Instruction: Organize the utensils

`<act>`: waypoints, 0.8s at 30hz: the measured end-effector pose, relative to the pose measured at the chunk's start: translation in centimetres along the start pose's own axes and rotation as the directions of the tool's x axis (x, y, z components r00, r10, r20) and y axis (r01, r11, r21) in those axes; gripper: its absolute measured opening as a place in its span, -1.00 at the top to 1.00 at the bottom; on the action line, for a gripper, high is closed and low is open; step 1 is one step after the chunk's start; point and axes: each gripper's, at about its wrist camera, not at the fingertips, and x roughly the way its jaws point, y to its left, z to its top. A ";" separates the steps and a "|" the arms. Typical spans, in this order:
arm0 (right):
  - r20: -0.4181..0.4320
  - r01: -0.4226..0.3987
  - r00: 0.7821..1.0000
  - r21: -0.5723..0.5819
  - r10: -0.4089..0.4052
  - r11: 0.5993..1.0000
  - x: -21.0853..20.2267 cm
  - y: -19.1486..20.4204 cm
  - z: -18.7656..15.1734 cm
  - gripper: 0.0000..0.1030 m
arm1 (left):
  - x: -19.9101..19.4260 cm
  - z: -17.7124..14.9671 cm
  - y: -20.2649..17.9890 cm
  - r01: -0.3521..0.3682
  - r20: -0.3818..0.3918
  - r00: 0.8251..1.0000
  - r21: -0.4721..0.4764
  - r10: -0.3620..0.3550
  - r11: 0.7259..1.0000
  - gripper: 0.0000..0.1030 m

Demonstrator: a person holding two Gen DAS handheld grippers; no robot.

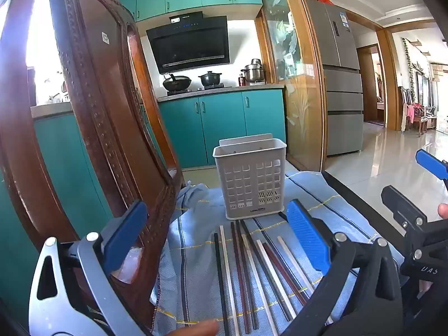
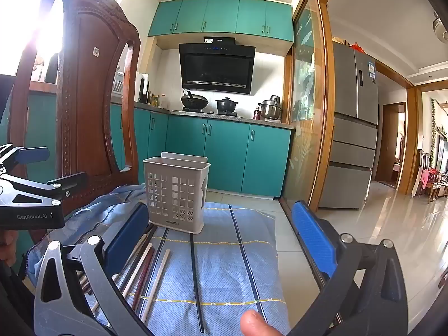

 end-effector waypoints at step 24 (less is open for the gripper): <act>0.000 0.003 1.000 0.003 -0.003 1.000 0.1 -0.1 0.2 -0.94 | 0.0 0.0 0.0 -0.004 -0.003 1.000 -0.001 0.004 1.000 -0.93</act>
